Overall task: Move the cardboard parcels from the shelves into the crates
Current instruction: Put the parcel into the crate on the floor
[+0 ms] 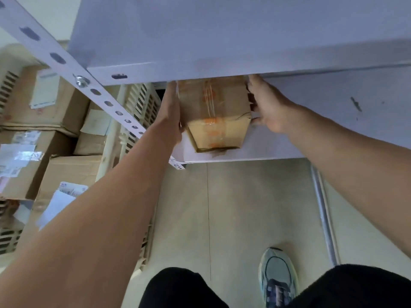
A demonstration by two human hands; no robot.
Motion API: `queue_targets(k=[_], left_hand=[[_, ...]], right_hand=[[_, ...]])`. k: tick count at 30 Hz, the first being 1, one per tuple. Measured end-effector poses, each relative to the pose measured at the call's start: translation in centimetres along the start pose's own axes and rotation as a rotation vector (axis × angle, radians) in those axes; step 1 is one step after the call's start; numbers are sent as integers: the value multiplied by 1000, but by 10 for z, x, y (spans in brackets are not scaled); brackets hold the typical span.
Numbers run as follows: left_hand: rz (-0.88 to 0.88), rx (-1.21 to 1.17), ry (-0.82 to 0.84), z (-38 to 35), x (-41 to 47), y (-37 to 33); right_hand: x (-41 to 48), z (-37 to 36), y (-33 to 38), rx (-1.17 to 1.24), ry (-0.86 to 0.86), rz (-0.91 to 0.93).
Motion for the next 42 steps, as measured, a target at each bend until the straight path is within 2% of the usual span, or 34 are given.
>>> queue_targets(k=[3, 6, 12, 21, 24, 30, 35, 42], left_hand=[[-49, 11, 82, -4, 5, 4], [-175, -34, 158, -5, -6, 6], [-306, -105, 163, -2, -23, 23], [-234, -152, 182, -9, -24, 79], [-165, -88, 190, -9, -24, 96], [-71, 10, 214, -14, -25, 83], [-178, -8, 222, -9, -33, 55], [-225, -42, 242, 2, -28, 51]], right_hand=[[-1, 3, -2, 6, 29, 75], [-11, 9, 0, 68, -4, 155], [-41, 15, -13, 134, -62, 356], [-60, 16, -79, 110, -74, 259], [-64, 15, -90, 111, -86, 213], [-58, 17, -81, 149, -108, 162], [-59, 22, -65, 228, -141, 195], [-55, 12, -55, 224, -143, 269]])
Point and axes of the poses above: each hand's wrist, its own x-axis towards the middle knuckle, its own z-axis out of the back of the hand, y = z × x, the point moved 8 cm from there along x, towards the middle knuckle, and after that the axes turned 10 degrees about z, right-handed, at the moved point
